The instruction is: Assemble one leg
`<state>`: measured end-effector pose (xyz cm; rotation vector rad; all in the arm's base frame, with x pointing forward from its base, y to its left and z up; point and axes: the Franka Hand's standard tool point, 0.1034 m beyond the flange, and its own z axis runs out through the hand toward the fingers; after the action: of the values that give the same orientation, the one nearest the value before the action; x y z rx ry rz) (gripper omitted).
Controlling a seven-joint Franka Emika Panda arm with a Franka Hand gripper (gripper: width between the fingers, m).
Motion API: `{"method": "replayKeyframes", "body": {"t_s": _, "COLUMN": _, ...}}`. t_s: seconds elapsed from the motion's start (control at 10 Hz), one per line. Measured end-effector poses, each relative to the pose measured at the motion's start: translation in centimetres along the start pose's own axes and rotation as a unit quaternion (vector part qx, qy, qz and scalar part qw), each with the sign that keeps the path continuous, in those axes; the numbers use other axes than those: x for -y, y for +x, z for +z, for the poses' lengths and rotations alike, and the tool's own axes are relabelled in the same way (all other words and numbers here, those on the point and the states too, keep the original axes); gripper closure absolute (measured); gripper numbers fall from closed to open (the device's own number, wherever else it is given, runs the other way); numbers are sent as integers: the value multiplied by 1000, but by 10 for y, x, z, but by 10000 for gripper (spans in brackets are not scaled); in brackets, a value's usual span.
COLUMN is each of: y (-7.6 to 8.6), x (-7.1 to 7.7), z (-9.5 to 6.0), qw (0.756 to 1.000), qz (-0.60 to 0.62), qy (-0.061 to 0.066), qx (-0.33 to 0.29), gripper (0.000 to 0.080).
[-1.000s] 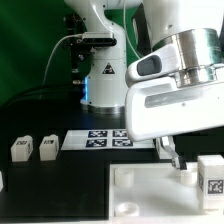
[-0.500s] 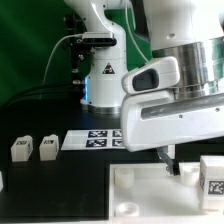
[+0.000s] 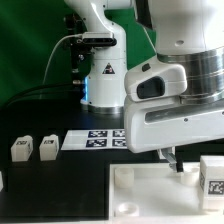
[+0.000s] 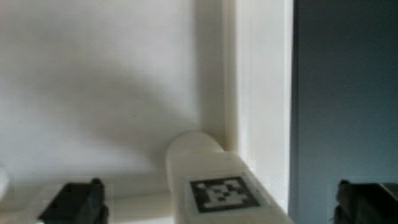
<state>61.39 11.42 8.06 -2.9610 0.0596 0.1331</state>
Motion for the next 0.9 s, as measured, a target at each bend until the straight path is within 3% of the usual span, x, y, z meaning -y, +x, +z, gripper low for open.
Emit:
{"method": "replayKeyframes", "body": {"t_s": 0.1, "y": 0, "x": 0, "z": 0, "qw": 1000, "qz": 0, "qy": 0, "qx": 0, "gripper": 284}}
{"method": "replayKeyframes", "body": {"t_s": 0.2, "y": -1, "x": 0, "z": 1, "qw": 1000, "qz": 0, "qy": 0, "qx": 1, "gripper": 284}}
{"method": "replayKeyframes", "body": {"t_s": 0.3, "y": -1, "x": 0, "z": 1, "qw": 1000, "qz": 0, "qy": 0, "qx": 1, "gripper": 435}}
{"method": "replayKeyframes", "body": {"t_s": 0.4, "y": 0, "x": -2, "z": 1, "qw": 1000, "qz": 4, "qy": -1, "qx": 1, "gripper": 507}}
{"method": "replayKeyframes", "body": {"t_s": 0.7, "y": 0, "x": -1, "z": 1, "qw": 1000, "qz": 23, "qy": -1, "qx": 1, "gripper": 507}}
{"method": "replayKeyframes", "body": {"t_s": 0.9, "y": 1, "x": 3, "z": 0, "qw": 985, "qz": 175, "qy": 4, "qx": -4, "gripper": 507}}
